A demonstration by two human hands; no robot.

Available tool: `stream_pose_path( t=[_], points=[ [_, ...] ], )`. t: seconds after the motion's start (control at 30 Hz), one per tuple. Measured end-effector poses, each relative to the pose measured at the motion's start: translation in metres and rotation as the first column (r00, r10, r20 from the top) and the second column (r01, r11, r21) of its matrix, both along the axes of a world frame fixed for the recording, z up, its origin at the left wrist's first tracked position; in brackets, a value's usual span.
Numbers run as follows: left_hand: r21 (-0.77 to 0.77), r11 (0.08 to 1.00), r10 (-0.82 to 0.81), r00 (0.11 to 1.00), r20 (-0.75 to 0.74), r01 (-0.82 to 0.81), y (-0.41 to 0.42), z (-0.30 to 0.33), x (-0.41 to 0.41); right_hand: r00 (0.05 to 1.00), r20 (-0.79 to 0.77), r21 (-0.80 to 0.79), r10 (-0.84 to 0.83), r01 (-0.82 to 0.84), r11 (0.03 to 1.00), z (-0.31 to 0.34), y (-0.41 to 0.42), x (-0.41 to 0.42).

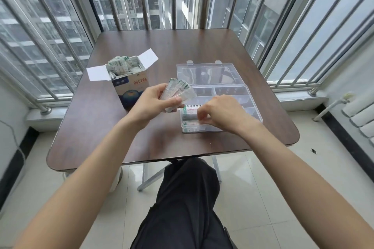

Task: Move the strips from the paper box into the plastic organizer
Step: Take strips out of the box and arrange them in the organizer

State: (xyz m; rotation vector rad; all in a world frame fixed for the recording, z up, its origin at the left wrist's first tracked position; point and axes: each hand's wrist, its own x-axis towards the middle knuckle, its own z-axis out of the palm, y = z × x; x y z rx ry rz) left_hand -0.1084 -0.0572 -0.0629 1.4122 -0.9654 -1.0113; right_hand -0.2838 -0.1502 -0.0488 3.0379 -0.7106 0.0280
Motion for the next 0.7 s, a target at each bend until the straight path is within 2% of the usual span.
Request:
stream_pose_path(
  t=[0.1,0.2,0.27,0.33,0.4,0.47,0.57,0.7],
  points=[
    [0.003,1.0,0.004,1.0,-0.011,-0.004,0.0,-0.001,0.0,0.999,0.019,-0.023,0.045,-0.045,0.999,0.001,-0.007,-0.004],
    [0.006,1.0,-0.014,0.999,-0.03,0.014,-0.001,-0.001,-0.003,0.964,0.268,0.077,0.006,-0.027,0.997,-0.006,-0.01,-0.012],
    [0.013,1.0,-0.025,0.999,-0.037,0.025,-0.002,-0.002,-0.004,0.892,0.438,0.187,-0.113,0.032,0.982,-0.01,-0.008,-0.016],
    [0.02,0.999,-0.033,0.999,-0.029,0.034,-0.004,-0.002,-0.006,0.773,0.553,0.399,-0.31,0.081,0.913,-0.009,-0.003,-0.015],
    [0.028,0.998,-0.047,0.999,-0.019,0.048,-0.006,-0.003,-0.008,0.656,0.556,0.653,-0.51,0.035,0.757,-0.004,0.002,-0.011],
    [0.046,0.996,-0.079,0.997,-0.016,0.08,-0.006,-0.002,-0.011,0.616,0.51,0.779,-0.601,-0.033,0.626,0.0,0.005,-0.005],
    [0.078,0.99,-0.117,0.993,-0.026,0.118,-0.007,-0.003,-0.017,0.606,0.488,0.814,-0.628,-0.055,0.579,-0.002,0.006,-0.002],
    [0.077,0.997,-0.007,0.999,-0.033,0.009,-0.007,-0.005,-0.012,0.565,0.469,0.865,-0.678,-0.142,0.48,-0.007,0.004,-0.012]
  ],
)
